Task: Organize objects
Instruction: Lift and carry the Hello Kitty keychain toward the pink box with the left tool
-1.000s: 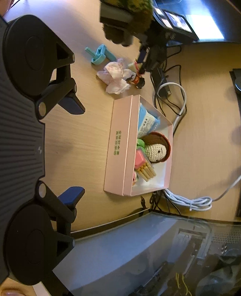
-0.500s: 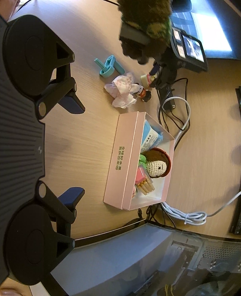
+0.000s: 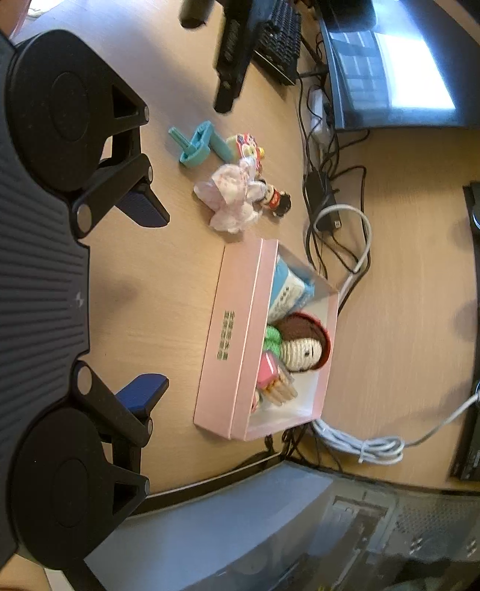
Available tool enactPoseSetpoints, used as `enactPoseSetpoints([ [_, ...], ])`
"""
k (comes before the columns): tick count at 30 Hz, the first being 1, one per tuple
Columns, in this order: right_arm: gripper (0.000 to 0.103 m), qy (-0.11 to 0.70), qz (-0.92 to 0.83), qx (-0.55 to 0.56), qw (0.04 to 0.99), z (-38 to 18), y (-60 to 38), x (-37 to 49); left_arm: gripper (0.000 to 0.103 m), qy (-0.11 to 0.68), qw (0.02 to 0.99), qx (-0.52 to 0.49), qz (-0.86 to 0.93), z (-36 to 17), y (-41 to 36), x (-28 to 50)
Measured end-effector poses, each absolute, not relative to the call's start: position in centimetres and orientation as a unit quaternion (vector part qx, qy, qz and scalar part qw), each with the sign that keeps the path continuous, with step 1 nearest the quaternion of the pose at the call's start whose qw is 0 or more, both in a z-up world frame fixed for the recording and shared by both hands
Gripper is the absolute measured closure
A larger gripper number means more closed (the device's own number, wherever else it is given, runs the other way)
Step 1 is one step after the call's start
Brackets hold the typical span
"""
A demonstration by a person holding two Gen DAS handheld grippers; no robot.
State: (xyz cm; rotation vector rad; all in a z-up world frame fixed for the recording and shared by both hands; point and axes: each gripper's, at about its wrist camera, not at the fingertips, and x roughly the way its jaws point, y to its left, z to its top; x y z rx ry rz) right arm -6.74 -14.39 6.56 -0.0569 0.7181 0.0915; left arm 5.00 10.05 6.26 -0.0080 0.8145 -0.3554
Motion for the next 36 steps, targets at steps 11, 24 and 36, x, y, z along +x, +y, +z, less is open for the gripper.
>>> enactPoseSetpoints([
  [11,0.013,0.35,0.046,-0.028,0.935,6.6,-14.3,-7.5,0.066,0.392,0.888,0.111,-0.216,4.3,8.7,9.9],
  [24,0.011,0.376,0.054,-0.028,0.925,5.9,-14.1,-7.0,0.06,0.379,0.865,0.188,-0.271,3.7,4.0,14.0],
  [36,0.006,0.395,0.065,-0.013,0.916,5.0,-13.7,-6.2,0.061,0.434,0.859,0.106,-0.251,4.1,4.7,14.0],
])
